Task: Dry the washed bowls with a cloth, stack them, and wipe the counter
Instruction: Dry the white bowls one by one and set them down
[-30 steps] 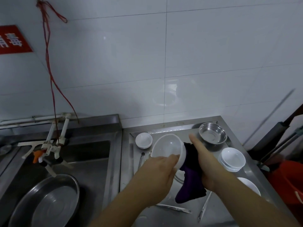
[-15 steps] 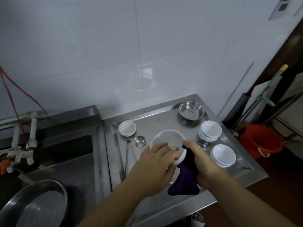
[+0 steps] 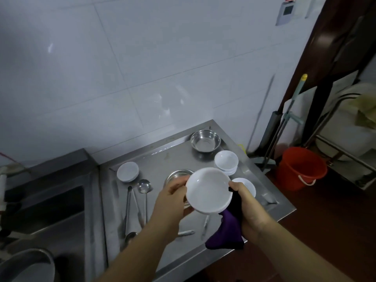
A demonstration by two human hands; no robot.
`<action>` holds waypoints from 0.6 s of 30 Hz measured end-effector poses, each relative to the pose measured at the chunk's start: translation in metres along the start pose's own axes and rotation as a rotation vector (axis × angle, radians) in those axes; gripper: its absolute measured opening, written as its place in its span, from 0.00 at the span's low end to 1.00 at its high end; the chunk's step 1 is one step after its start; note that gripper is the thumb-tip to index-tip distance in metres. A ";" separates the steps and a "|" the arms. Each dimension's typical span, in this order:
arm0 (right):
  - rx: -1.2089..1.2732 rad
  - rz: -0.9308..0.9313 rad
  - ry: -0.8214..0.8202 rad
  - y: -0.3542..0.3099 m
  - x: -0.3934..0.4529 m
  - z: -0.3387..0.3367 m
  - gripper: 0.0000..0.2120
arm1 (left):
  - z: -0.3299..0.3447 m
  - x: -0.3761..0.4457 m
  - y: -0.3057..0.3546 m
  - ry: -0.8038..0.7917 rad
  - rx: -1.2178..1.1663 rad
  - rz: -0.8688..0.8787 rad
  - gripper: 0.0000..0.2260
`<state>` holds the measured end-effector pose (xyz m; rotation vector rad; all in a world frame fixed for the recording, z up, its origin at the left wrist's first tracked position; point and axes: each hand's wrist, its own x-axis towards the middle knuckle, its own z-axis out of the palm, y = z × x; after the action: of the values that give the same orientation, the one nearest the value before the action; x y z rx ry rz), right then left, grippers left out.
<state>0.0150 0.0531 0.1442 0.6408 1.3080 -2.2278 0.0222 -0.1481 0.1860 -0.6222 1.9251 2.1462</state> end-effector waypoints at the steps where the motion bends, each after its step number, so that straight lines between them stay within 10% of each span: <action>1: 0.001 -0.001 0.009 -0.006 0.001 -0.015 0.31 | 0.013 0.001 -0.004 -0.015 -0.050 -0.063 0.08; 18: -0.283 -0.174 0.484 -0.043 0.057 -0.163 0.22 | 0.143 0.065 -0.090 0.028 -0.112 -0.325 0.09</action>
<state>-0.0303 0.2074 0.0674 1.0300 1.9390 -2.0268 -0.0250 -0.0039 0.0869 -0.9199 1.5931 2.0546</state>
